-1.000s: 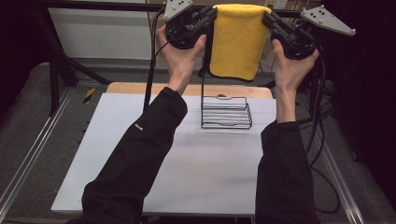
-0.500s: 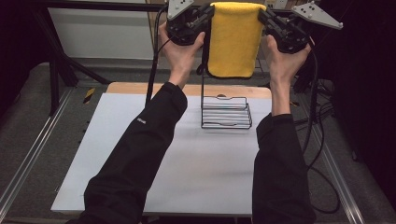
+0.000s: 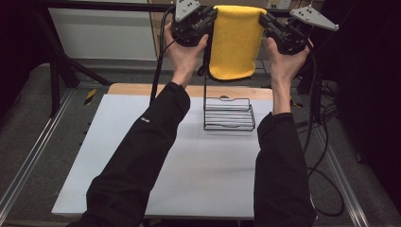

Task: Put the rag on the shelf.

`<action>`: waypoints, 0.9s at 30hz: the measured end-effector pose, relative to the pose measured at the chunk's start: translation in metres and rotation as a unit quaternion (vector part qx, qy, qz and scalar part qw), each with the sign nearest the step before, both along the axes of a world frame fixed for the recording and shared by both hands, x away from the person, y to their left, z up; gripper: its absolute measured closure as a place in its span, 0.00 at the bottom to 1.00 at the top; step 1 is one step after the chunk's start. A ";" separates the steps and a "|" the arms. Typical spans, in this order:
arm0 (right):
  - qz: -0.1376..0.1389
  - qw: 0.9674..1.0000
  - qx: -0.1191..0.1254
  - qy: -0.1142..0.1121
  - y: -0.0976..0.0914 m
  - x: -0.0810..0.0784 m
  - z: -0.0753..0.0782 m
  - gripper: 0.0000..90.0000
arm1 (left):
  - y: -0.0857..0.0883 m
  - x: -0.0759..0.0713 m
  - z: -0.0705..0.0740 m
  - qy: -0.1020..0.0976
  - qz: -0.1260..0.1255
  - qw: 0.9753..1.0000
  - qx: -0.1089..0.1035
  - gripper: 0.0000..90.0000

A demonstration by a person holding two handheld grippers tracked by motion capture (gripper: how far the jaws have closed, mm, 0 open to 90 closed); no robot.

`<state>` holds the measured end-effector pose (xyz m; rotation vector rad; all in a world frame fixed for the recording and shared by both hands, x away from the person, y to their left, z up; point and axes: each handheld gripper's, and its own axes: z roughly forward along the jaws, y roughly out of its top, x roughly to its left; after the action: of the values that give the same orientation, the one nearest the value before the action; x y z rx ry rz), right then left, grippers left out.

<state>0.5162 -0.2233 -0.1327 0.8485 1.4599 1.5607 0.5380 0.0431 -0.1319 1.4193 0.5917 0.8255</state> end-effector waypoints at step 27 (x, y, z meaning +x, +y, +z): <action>-0.011 1.000 -0.017 -0.016 -0.010 0.002 -0.002 0.94 | -0.015 0.018 0.004 -0.017 0.001 1.000 0.027 0.89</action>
<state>0.5183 -0.2338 -0.1351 0.8139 1.4454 1.5222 0.5555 0.0283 -0.1274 1.4505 0.5490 0.8710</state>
